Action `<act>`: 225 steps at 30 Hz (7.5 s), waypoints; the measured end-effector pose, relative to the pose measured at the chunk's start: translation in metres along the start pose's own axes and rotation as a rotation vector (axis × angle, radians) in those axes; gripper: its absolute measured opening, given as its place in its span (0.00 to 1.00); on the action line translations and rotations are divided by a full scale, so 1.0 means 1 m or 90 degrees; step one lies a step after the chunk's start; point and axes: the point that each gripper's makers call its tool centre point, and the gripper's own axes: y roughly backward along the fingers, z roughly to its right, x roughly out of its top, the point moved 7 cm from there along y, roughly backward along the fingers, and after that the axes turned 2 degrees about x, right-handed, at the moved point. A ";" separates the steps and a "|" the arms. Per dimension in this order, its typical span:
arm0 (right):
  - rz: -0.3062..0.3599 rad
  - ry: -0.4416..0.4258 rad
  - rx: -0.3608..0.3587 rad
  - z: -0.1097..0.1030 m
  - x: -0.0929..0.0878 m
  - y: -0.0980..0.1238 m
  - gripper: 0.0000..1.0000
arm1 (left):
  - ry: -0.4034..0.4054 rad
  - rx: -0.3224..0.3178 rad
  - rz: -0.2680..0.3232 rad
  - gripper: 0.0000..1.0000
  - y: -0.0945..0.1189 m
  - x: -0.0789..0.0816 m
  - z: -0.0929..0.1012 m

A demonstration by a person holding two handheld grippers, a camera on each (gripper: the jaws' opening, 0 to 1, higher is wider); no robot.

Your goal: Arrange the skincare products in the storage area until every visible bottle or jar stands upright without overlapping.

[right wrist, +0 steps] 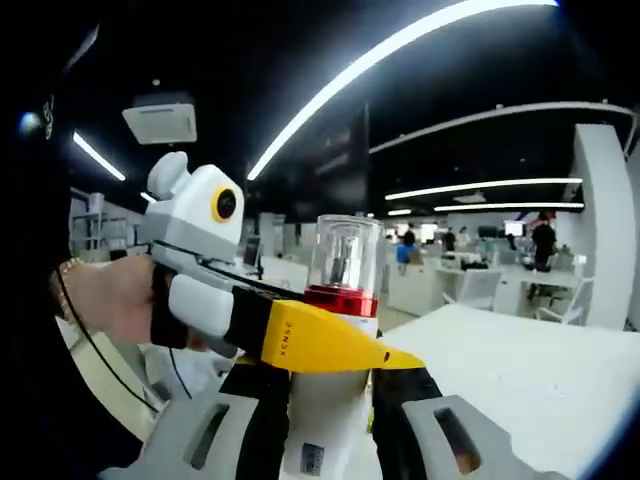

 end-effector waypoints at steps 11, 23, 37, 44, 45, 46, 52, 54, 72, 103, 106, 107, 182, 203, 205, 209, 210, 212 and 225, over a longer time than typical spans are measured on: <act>0.066 -0.082 0.216 -0.013 0.026 0.015 0.30 | -0.053 -0.233 -0.017 0.24 0.011 0.027 0.031; 0.078 -0.093 0.290 -0.029 0.046 0.017 0.27 | -0.107 -0.360 -0.024 0.24 0.014 0.042 0.042; 0.065 -0.072 0.149 -0.007 0.048 0.012 0.25 | -0.132 -0.260 0.004 0.28 0.007 0.050 0.023; -0.002 0.010 -0.033 0.022 0.045 0.010 0.24 | -0.113 -0.056 0.049 0.41 0.004 0.057 0.012; -0.003 0.013 -0.051 0.023 0.046 0.010 0.24 | -0.106 -0.033 0.047 0.41 0.003 0.055 0.012; -0.007 0.022 -0.075 0.025 0.046 0.008 0.24 | -0.090 -0.009 0.060 0.41 0.002 0.055 0.014; -0.021 0.079 -0.142 0.023 0.045 0.001 0.24 | 0.021 0.045 0.115 0.41 -0.005 0.054 0.017; -0.016 0.086 -0.158 0.022 0.046 0.002 0.24 | 0.029 0.072 0.110 0.40 -0.006 0.050 0.014; -0.017 0.083 -0.165 0.016 0.039 0.004 0.24 | -0.024 0.007 0.045 0.23 -0.007 0.042 0.014; 0.006 0.021 0.270 0.003 0.044 0.035 0.23 | -0.194 -0.372 -0.052 0.24 -0.002 0.042 0.043; 0.010 0.017 0.270 0.004 0.043 0.035 0.23 | -0.195 -0.370 -0.053 0.24 -0.004 0.041 0.043; 0.012 0.015 0.271 0.004 0.043 0.035 0.23 | -0.191 -0.369 -0.053 0.24 -0.004 0.040 0.043; 0.033 -0.011 0.164 0.084 -0.111 0.028 0.23 | -0.022 0.054 -0.027 0.98 0.032 -0.116 -0.052; 0.014 -0.013 0.162 0.119 -0.184 0.004 0.23 | -0.047 0.067 -0.074 0.98 0.013 -0.150 -0.079; 0.007 -0.011 0.162 0.121 -0.189 0.002 0.23 | -0.044 0.068 -0.078 0.98 0.013 -0.152 -0.079; 0.017 -0.027 0.153 0.128 -0.199 0.003 0.23 | -0.044 0.060 -0.077 0.96 0.013 -0.150 -0.078; 0.018 -0.025 0.154 0.128 -0.200 0.003 0.23 | -0.048 0.058 -0.078 0.96 0.013 -0.149 -0.078; 0.014 -0.010 0.152 0.128 -0.203 0.001 0.23 | -0.056 0.060 -0.083 0.96 0.013 -0.148 -0.078; 0.016 0.011 0.158 0.121 -0.205 0.002 0.25 | -0.055 0.053 -0.092 0.95 0.010 -0.151 -0.072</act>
